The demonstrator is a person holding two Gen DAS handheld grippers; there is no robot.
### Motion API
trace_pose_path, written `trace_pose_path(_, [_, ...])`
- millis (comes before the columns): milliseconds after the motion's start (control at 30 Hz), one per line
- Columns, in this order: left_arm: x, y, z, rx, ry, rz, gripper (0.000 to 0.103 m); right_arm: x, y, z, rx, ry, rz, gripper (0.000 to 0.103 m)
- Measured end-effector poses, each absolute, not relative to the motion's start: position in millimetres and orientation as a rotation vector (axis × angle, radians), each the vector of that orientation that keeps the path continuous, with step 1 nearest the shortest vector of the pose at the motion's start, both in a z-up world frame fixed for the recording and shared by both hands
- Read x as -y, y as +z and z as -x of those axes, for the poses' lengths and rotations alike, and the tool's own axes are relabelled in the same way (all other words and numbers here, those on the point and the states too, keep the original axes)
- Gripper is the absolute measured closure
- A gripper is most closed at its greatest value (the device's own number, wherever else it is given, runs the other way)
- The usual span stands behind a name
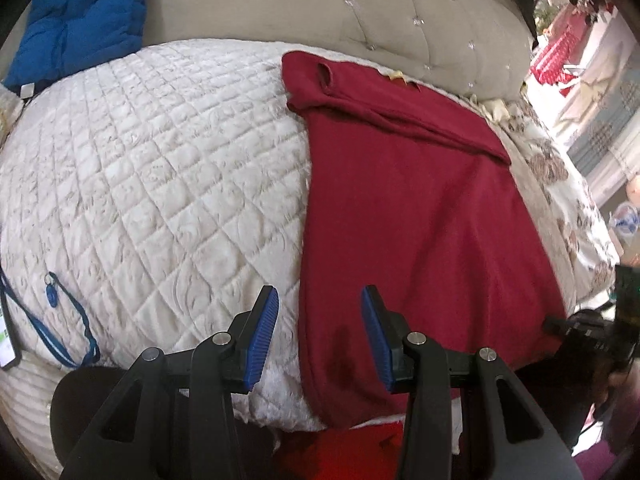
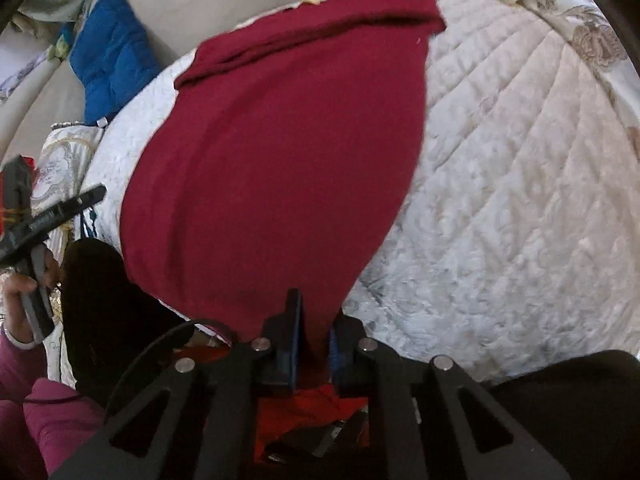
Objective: Fold small clothes
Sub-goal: 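Grasp the hem with the right tool while the left tool grasps the hem too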
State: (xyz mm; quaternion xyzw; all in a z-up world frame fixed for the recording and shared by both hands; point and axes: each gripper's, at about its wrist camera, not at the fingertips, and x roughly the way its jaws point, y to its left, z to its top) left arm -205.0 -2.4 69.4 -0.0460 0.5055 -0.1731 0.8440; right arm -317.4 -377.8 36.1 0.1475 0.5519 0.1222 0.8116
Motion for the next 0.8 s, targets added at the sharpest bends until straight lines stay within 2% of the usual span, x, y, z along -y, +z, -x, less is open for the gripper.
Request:
trace_pose_path(100, [3.9, 64.1, 208.4, -1.092, -0.377, 0.094, 0.082, 377.7, 35.0, 315.7, -1.183, 0.271, -0.314, 0.091])
trace_pose_path(167, [5.9, 59.7, 210.5, -1.111, -0.386, 0.093, 0.082, 370.3, 29.1, 311.4, -1.191, 0.264, -0.307, 0.085])
trace_pose_path(200, [7.6, 57.1, 212.0, -1.123, -0.393, 0.090, 0.082, 369.0, 26.5, 310.3, -1.201, 0.265, -0.307, 0.078])
trace_pose_path(233, [9.8, 54.2, 213.9, -1.136, -0.401, 0.082, 0.082, 368.3, 24.7, 310.0, -1.207, 0.271, -0.317, 0.066])
trace_pose_path(300, [14.6, 47.6, 217.7, -1.161, -0.410, 0.055, 0.082, 368.3, 22.9, 311.2, -1.210, 0.281, -0.332, 0.054])
trace_pose_path(633, [25.0, 21.7, 220.7, -1.229, -0.379, 0.022, 0.082, 356.9, 11.3, 306.5, -1.227, 0.324, -0.317, 0.052])
trace_pose_path(667, [26.0, 21.0, 220.2, -1.228, -0.376, 0.022, 0.082, 355.3, 12.2, 306.0, -1.226, 0.334, -0.306, 0.053])
trace_pose_path(700, [26.9, 20.3, 219.4, -1.227, -0.376, 0.023, 0.082, 354.2, 13.3, 305.8, -1.220, 0.350, -0.305, 0.065])
trace_pose_path(733, [26.7, 20.3, 219.0, -1.227, -0.379, 0.023, 0.082, 354.7, 14.6, 307.0, -1.215, 0.360, -0.310, 0.086])
trace_pose_path(767, [26.2, 21.0, 218.5, -1.229, -0.386, 0.026, 0.085, 356.1, 15.7, 306.3, -1.205, 0.363, -0.323, 0.090])
trace_pose_path(800, [24.4, 21.2, 217.5, -1.233, -0.397, 0.042, 0.097, 358.4, 16.5, 305.8, -1.202, 0.375, -0.344, 0.090])
